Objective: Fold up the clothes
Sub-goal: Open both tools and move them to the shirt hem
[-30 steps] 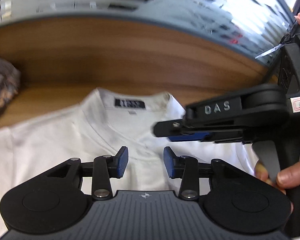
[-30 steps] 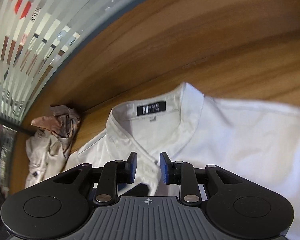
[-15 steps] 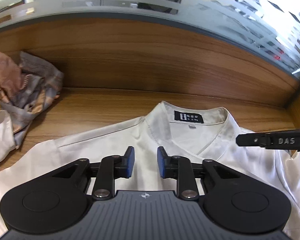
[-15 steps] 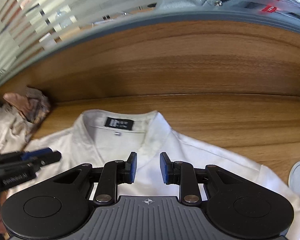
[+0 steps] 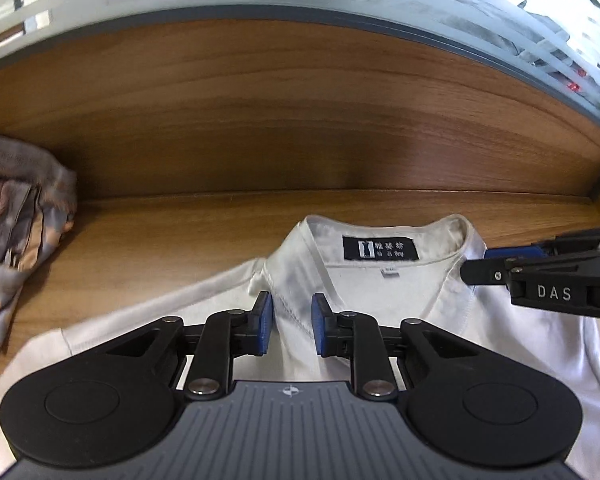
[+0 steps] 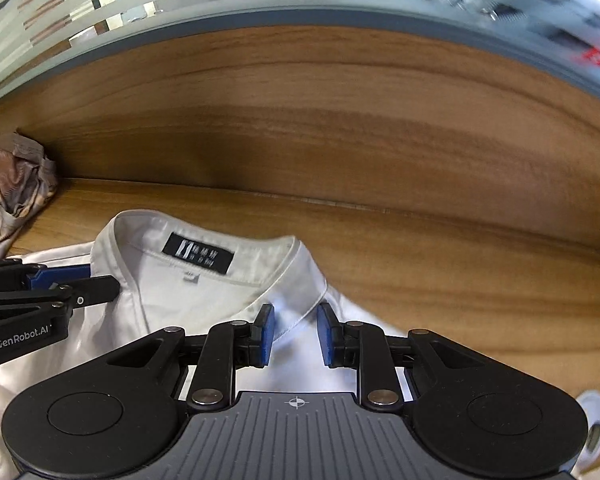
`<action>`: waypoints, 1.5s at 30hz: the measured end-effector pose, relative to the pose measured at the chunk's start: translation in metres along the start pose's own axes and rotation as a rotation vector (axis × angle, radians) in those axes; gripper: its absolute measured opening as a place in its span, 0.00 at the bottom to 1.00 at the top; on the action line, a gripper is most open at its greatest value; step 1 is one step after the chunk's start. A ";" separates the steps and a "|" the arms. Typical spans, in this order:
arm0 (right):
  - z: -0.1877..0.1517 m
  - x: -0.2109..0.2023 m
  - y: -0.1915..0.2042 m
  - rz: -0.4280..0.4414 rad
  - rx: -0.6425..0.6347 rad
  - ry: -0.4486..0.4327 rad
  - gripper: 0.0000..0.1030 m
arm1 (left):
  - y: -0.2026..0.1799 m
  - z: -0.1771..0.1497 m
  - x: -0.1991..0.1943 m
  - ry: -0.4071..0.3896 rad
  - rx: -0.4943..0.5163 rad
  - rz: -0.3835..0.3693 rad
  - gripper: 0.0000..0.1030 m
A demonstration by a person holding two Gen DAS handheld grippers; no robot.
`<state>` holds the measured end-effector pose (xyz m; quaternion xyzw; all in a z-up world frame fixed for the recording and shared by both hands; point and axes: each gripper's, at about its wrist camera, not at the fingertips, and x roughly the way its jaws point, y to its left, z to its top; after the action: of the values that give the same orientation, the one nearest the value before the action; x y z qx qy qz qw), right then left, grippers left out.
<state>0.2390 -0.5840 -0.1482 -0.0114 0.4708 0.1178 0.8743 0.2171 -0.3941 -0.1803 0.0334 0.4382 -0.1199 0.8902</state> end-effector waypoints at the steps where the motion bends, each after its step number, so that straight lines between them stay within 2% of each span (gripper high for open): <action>1: 0.002 0.001 0.000 -0.002 -0.002 -0.003 0.25 | 0.000 0.002 0.001 0.001 0.005 -0.003 0.23; 4: 0.007 0.002 -0.002 -0.001 0.004 -0.006 0.25 | 0.003 0.008 0.002 0.007 -0.006 -0.019 0.25; 6: 0.008 -0.007 -0.006 0.022 0.029 -0.024 0.26 | 0.010 0.011 -0.006 -0.003 -0.032 -0.023 0.42; 9: 0.005 -0.030 -0.008 0.044 0.045 -0.044 0.26 | 0.019 0.013 -0.028 -0.048 -0.054 -0.007 0.53; 14: -0.005 -0.077 -0.007 0.063 0.042 -0.061 0.26 | 0.037 0.010 -0.073 -0.070 -0.073 0.015 0.56; 20: -0.022 -0.136 -0.005 0.083 0.040 -0.080 0.27 | 0.063 -0.008 -0.137 -0.094 -0.092 0.050 0.60; 26: -0.061 -0.193 0.014 0.092 0.023 -0.088 0.29 | 0.088 -0.035 -0.209 -0.104 -0.101 0.105 0.61; 32: -0.106 -0.228 0.043 0.133 -0.005 -0.078 0.32 | 0.112 -0.070 -0.267 -0.090 -0.137 0.171 0.62; 35: -0.129 -0.240 0.058 0.164 -0.009 -0.061 0.33 | 0.128 -0.090 -0.292 -0.074 -0.193 0.215 0.63; 39: -0.160 -0.252 0.080 0.183 -0.002 -0.038 0.33 | 0.153 -0.112 -0.308 -0.065 -0.223 0.257 0.63; 45: -0.205 -0.259 0.119 0.145 0.054 -0.039 0.33 | 0.197 -0.124 -0.305 -0.069 -0.181 0.232 0.63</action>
<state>-0.0915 -0.5461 -0.0373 0.0485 0.4561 0.1681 0.8725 -0.0101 -0.1263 -0.0247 -0.0008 0.4093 0.0226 0.9121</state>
